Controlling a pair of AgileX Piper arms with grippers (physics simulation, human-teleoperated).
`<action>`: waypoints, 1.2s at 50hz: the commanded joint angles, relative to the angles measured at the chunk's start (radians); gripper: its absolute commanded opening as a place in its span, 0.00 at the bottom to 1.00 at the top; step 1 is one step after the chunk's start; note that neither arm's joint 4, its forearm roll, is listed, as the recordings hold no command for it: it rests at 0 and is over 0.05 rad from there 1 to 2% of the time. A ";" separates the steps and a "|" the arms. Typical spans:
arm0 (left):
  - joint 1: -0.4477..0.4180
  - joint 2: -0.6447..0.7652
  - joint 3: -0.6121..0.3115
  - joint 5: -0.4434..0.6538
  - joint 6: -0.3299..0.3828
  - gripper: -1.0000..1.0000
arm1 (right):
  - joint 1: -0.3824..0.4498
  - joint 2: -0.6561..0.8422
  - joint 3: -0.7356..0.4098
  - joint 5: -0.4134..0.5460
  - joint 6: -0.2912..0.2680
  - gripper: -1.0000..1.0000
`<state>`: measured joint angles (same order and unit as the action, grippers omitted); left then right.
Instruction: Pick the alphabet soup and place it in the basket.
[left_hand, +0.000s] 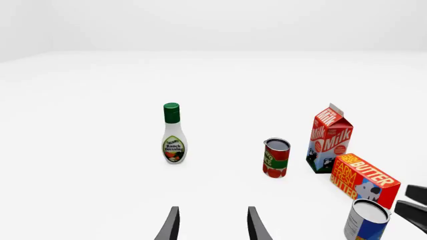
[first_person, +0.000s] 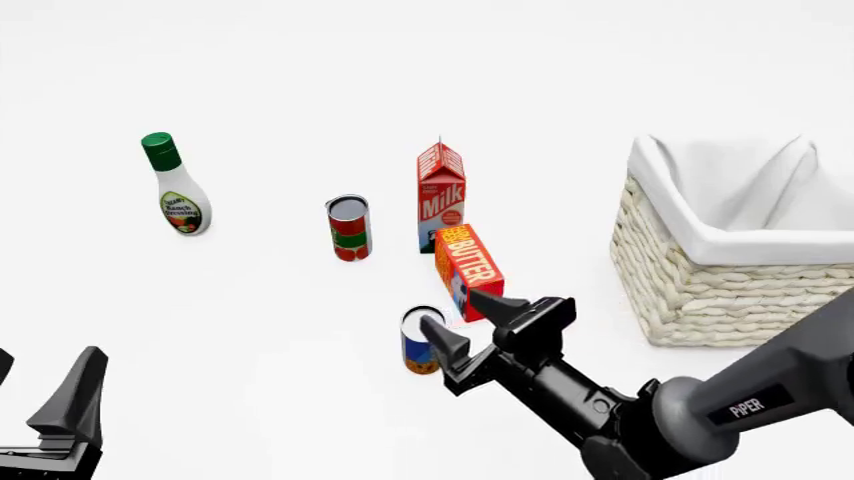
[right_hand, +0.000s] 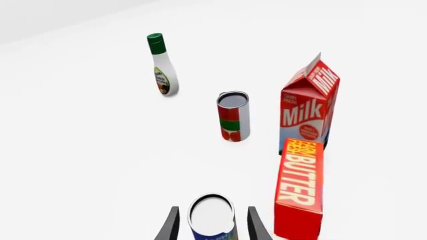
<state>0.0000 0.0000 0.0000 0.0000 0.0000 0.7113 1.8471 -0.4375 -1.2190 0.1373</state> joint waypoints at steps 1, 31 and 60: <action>0.000 0.000 0.000 0.000 0.000 1.00 | -0.001 0.036 -0.022 0.000 0.004 1.00; 0.000 0.000 0.000 0.000 0.000 1.00 | 0.009 0.117 -0.074 0.000 0.007 1.00; 0.000 0.000 0.000 0.000 0.000 1.00 | 0.020 0.197 -0.124 0.000 0.020 1.00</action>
<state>0.0000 0.0000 0.0000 0.0000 0.0000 0.7252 2.0252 -0.5484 -1.2190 0.1540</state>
